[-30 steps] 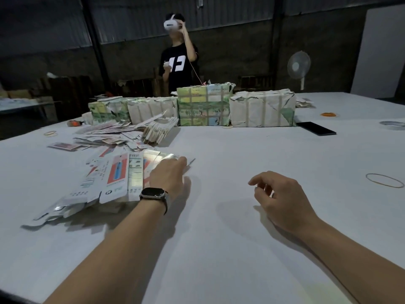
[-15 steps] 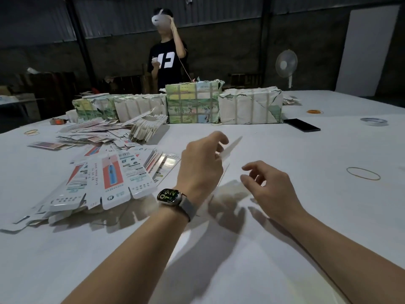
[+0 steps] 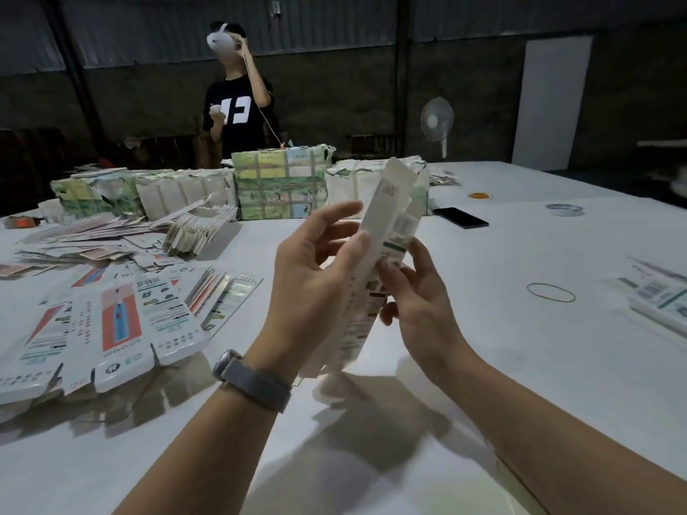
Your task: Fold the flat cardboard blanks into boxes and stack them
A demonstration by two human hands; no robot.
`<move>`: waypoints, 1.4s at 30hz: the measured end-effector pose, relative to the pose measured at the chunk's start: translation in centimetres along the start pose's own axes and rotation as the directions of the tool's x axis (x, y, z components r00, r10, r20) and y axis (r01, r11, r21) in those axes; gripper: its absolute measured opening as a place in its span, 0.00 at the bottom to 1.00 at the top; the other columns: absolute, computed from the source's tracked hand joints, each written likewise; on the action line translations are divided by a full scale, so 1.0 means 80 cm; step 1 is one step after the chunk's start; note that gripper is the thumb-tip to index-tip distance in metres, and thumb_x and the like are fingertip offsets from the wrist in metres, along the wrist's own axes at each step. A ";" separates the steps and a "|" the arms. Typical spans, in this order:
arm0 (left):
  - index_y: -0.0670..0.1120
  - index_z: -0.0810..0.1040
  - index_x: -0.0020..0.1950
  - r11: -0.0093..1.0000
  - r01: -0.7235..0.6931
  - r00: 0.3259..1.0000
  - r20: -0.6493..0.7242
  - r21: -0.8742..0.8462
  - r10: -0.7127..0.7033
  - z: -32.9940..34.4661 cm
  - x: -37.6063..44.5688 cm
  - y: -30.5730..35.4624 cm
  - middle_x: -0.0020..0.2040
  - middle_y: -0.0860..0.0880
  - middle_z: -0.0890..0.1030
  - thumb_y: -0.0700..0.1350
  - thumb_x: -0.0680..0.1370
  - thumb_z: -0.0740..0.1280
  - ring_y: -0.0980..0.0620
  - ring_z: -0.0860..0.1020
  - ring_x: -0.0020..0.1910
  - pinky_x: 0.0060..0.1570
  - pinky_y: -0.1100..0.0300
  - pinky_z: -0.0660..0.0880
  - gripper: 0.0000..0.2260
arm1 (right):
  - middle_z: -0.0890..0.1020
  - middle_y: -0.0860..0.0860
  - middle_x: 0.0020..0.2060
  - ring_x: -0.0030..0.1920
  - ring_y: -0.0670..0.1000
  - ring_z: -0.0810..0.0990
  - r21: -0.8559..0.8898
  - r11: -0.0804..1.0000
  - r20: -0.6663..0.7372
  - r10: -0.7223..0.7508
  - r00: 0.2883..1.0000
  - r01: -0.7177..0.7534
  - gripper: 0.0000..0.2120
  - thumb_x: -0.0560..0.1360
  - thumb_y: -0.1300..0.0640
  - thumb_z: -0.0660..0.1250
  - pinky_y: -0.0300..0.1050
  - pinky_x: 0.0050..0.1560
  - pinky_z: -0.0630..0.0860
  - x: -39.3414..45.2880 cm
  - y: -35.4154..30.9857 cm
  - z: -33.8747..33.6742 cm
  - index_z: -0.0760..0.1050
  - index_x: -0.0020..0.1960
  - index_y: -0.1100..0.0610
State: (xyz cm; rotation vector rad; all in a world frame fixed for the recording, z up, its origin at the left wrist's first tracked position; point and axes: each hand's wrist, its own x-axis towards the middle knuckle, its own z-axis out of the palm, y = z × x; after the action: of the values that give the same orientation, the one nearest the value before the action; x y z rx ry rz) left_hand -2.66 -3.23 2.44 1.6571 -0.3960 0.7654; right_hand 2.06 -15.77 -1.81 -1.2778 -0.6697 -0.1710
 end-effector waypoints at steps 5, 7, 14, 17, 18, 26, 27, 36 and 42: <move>0.54 0.69 0.74 0.999 -0.021 0.991 0.135 -0.029 0.025 -0.007 0.002 -0.005 0.58 0.51 0.84 0.48 0.84 0.56 0.51 0.84 0.54 0.48 0.56 0.83 0.18 | 0.85 0.48 0.44 0.42 0.46 0.85 0.098 0.994 0.068 -0.049 0.996 0.042 0.09 0.81 0.58 0.60 0.36 0.37 0.78 0.002 -0.006 0.009 0.70 0.61 0.52; 0.50 0.68 0.73 1.000 -0.015 0.995 0.101 0.019 0.013 -0.004 -0.001 -0.012 0.58 0.50 0.83 0.48 0.84 0.56 0.49 0.84 0.54 0.52 0.50 0.83 0.17 | 0.85 0.51 0.51 0.50 0.53 0.85 0.075 0.997 0.078 -0.035 0.996 0.029 0.11 0.80 0.55 0.60 0.43 0.44 0.81 0.000 -0.003 0.011 0.71 0.61 0.48; 0.44 0.68 0.65 0.963 0.147 0.989 0.035 -0.225 -0.142 0.010 -0.018 -0.020 0.55 0.46 0.83 0.48 0.79 0.65 0.48 0.84 0.52 0.47 0.56 0.82 0.17 | 0.82 0.46 0.57 0.58 0.50 0.82 -0.057 0.988 0.119 -0.136 0.984 0.143 0.15 0.82 0.58 0.56 0.42 0.52 0.80 -0.007 -0.008 0.015 0.68 0.67 0.50; 0.45 0.69 0.63 0.930 0.206 0.978 0.029 -0.304 -0.207 0.015 -0.024 -0.019 0.55 0.45 0.83 0.49 0.79 0.67 0.45 0.84 0.52 0.47 0.55 0.82 0.16 | 0.82 0.46 0.58 0.57 0.51 0.83 -0.119 0.984 0.124 -0.119 0.985 0.134 0.15 0.82 0.55 0.55 0.47 0.51 0.82 -0.010 -0.009 0.012 0.68 0.68 0.49; 0.45 0.70 0.63 0.926 0.228 0.973 0.024 -0.302 -0.231 0.016 -0.026 -0.020 0.55 0.45 0.83 0.49 0.80 0.68 0.46 0.85 0.52 0.47 0.55 0.82 0.15 | 0.82 0.45 0.58 0.57 0.52 0.83 -0.152 0.981 0.123 -0.106 0.987 0.124 0.16 0.82 0.54 0.55 0.50 0.52 0.82 -0.010 -0.008 0.012 0.67 0.69 0.48; 0.52 0.72 0.61 0.924 0.305 0.949 -0.010 -0.231 -0.316 0.021 -0.036 -0.040 0.52 0.52 0.85 0.56 0.79 0.63 0.52 0.85 0.50 0.47 0.56 0.83 0.14 | 0.80 0.44 0.62 0.63 0.52 0.80 -0.133 0.990 0.158 -0.017 0.987 0.039 0.21 0.82 0.49 0.57 0.59 0.60 0.79 -0.015 0.001 0.019 0.61 0.75 0.44; 0.52 0.72 0.61 0.926 0.311 0.948 -0.006 -0.217 -0.319 0.023 -0.037 -0.041 0.52 0.52 0.84 0.57 0.78 0.61 0.53 0.85 0.50 0.47 0.56 0.83 0.15 | 0.79 0.44 0.63 0.64 0.52 0.79 -0.129 0.991 0.156 -0.015 0.988 0.035 0.22 0.82 0.49 0.57 0.59 0.62 0.78 -0.016 0.002 0.020 0.61 0.75 0.43; 0.51 0.76 0.62 0.953 0.284 0.958 0.003 -0.110 -0.285 0.022 -0.033 -0.043 0.54 0.48 0.84 0.58 0.79 0.56 0.49 0.84 0.53 0.56 0.45 0.81 0.19 | 0.80 0.40 0.63 0.63 0.45 0.80 -0.007 0.998 0.123 0.068 0.990 -0.068 0.25 0.82 0.52 0.55 0.42 0.58 0.78 -0.015 0.008 0.013 0.58 0.79 0.45; 0.54 0.79 0.60 0.955 0.287 0.957 0.048 -0.073 -0.285 0.022 -0.035 -0.050 0.50 0.47 0.86 0.56 0.83 0.53 0.49 0.85 0.50 0.50 0.50 0.83 0.17 | 0.79 0.45 0.66 0.65 0.46 0.79 -0.069 0.996 0.067 0.067 0.996 -0.062 0.24 0.85 0.61 0.55 0.45 0.63 0.77 -0.020 0.007 0.007 0.60 0.76 0.42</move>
State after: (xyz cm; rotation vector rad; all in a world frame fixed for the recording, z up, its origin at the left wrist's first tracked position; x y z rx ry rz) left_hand -1.71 -4.42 -2.50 1.6110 -0.2019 0.4973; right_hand 0.89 -15.49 -3.08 -1.3730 -0.6853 -0.0974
